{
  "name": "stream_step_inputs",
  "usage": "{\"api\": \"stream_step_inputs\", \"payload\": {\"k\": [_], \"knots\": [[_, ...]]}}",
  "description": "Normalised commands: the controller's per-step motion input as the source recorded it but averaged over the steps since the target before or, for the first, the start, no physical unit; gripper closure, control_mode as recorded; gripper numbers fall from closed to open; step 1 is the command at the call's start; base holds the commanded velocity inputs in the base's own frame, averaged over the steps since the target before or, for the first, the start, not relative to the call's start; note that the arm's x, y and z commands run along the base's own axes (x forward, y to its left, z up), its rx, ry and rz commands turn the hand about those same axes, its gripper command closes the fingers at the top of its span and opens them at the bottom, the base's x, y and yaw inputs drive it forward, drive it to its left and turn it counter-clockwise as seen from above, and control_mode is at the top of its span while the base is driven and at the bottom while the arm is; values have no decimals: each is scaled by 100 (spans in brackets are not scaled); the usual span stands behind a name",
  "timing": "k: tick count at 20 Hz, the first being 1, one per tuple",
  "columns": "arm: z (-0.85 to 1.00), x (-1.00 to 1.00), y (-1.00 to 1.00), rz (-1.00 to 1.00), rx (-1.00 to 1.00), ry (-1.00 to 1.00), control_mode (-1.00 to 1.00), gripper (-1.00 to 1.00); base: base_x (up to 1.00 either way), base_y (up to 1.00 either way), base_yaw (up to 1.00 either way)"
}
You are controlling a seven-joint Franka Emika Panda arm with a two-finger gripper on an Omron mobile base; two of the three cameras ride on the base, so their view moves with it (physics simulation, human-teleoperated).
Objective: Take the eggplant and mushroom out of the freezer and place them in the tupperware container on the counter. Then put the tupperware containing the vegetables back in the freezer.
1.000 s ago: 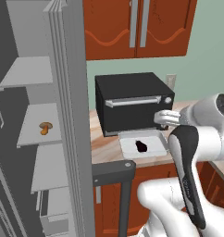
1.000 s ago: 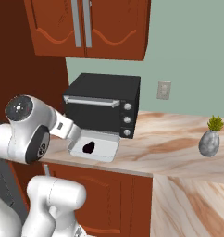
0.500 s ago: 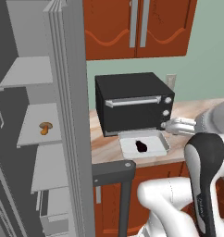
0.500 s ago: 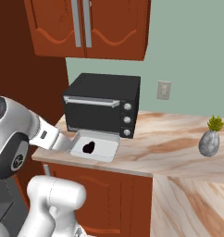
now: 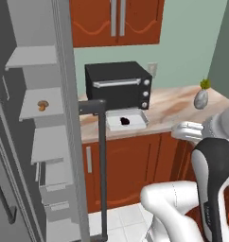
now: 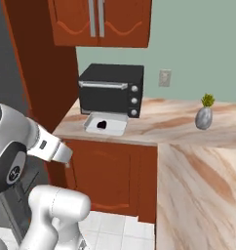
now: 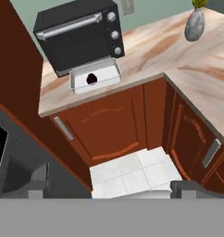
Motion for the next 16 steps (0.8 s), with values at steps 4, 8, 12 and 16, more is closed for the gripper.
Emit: {"api": "stream_step_inputs", "payload": {"k": [4, 8, 12, 16], "knots": [[0, 0, 0, 0, 0, 0, 100, -100, -100, 42, -9], [0, 0, 0, 0, 0, 0, 100, -100, -100, 89, -2], [0, 0, 0, 0, 0, 0, 100, -100, -76, 100, 0], [0, 0, 0, 0, 0, 0, 100, -100, -20, 100, 0]]}}
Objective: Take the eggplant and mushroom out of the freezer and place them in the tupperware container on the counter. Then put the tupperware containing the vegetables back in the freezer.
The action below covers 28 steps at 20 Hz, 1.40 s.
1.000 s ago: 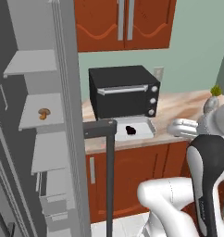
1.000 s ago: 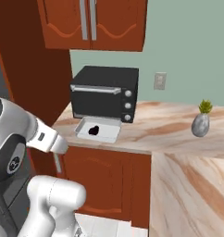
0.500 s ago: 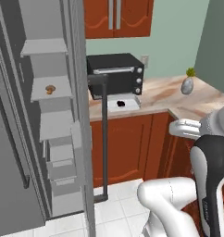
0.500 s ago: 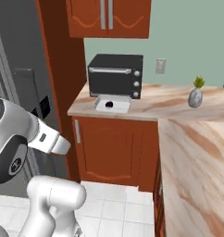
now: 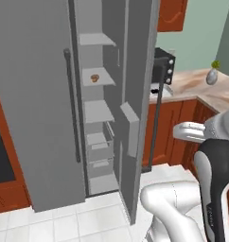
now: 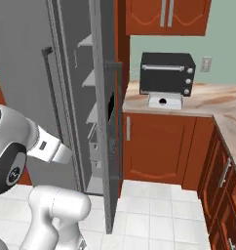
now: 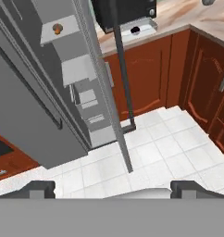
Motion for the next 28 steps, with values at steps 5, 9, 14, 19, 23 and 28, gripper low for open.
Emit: {"api": "stream_step_inputs", "payload": {"k": [5, 9, 14, 19, 23, 28], "knots": [[0, 0, 0, 0, 0, 0, 100, -100, 25, 100, 0], [0, 0, 0, 0, 0, 0, 100, -100, 85, 96, 0], [0, 0, 0, 0, 0, 0, 100, -100, 98, 47, -3], [0, 0, 0, 0, 0, 0, 100, -100, 80, -6, -1], [0, 0, 0, 0, 0, 0, 100, -100, 67, -38, 0], [0, 0, 0, 0, 0, 0, 100, -100, 26, -60, 0]]}}
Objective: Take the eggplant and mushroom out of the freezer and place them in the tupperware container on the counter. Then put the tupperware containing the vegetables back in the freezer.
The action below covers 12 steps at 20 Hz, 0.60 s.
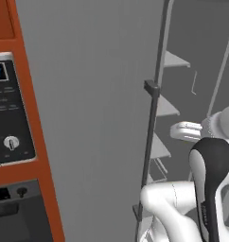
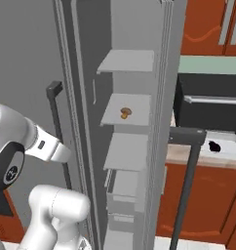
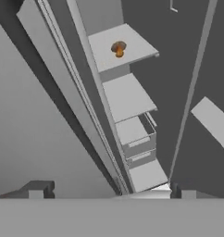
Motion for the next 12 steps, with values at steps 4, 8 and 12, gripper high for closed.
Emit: {"api": "stream_step_inputs", "payload": {"k": [4, 8, 12], "knots": [[0, 0, 0, 0, 0, 0, 100, -100, 18, -64, 4], [0, 0, 0, 0, 0, 0, 100, -100, 48, -34, 3], [0, 0, 0, 0, 0, 0, 100, -100, 92, -5, 1]]}}
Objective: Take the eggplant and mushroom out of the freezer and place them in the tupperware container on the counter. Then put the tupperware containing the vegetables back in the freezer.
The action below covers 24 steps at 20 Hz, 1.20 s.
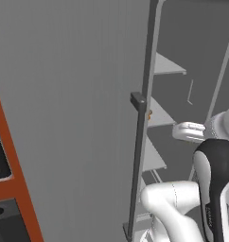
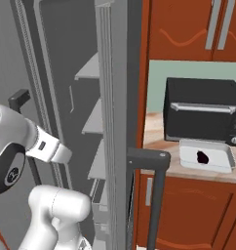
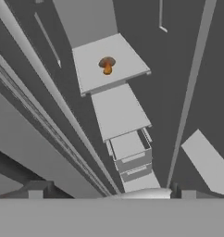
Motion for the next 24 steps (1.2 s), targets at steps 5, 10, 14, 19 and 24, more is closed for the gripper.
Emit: {"api": "stream_step_inputs", "payload": {"k": [5, 10, 14, 19, 24], "knots": [[0, 0, 0, 0, 0, 0, 100, -100, 79, -6, 0], [0, 37, -44, 1, 0, 1, -100, -100, 3, -6, 0], [0, 85, -42, 0, 0, 2, -100, -100, 0, 0, 0], [-14, 100, 1, 0, 0, 3, -100, -100, 0, 0, 0], [-23, 100, 0, 0, 0, 3, -100, -100, 0, 0, 0]]}}
